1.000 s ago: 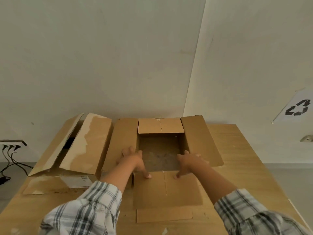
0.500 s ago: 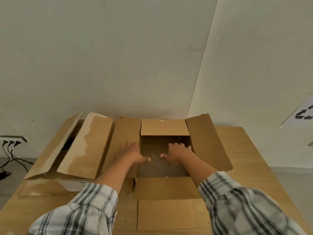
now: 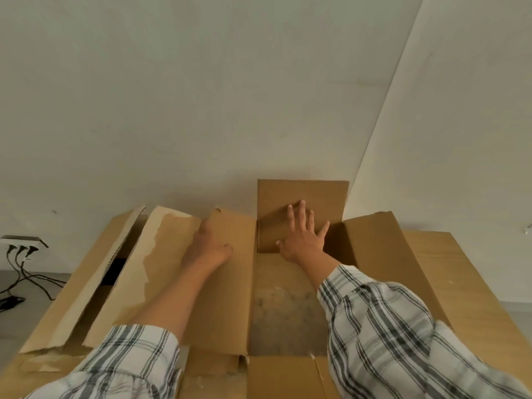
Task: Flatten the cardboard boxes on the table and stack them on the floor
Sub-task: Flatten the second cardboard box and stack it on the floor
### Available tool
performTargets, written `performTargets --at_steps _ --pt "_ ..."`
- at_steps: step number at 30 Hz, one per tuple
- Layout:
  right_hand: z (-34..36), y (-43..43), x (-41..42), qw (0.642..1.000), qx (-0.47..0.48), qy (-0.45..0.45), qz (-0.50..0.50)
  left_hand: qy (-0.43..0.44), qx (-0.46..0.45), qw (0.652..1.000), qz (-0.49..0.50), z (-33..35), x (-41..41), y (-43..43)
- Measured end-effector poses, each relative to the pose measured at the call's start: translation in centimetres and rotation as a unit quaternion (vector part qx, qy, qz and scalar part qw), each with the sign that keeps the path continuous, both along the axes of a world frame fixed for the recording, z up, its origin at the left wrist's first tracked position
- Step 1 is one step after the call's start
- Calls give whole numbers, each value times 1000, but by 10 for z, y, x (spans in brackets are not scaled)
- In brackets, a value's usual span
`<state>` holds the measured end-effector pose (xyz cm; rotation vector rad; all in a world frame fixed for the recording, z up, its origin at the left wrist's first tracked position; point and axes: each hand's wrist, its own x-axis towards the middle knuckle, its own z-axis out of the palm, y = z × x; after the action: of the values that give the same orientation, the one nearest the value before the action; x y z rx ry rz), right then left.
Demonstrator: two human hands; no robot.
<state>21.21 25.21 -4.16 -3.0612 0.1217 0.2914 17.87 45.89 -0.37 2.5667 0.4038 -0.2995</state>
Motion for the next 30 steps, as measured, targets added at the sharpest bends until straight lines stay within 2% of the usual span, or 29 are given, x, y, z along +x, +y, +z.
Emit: performTargets --at_steps 5,9,11,16,20,24,27,30 --pt "-18 5 29 999 -4 44 -4 1 -61 998 23 -1 21 22" --pt "-15 4 30 998 -46 50 2 14 -232 971 48 3 19 25" --pt "-3 10 27 997 -58 44 6 21 -286 957 48 11 17 21" --pt "66 42 0 994 85 -64 31 40 -372 927 20 41 17 3" --pt "129 51 -47 984 155 -62 68 74 -450 890 -7 67 23 -23" --pt "166 24 -96 993 52 -33 98 76 -489 868 -36 100 20 -70" --pt "184 -12 -127 995 -20 -85 55 68 -510 855 -70 124 -1 -126" --pt "198 -59 -142 994 -21 -103 7 85 -521 842 -106 127 -19 -166"
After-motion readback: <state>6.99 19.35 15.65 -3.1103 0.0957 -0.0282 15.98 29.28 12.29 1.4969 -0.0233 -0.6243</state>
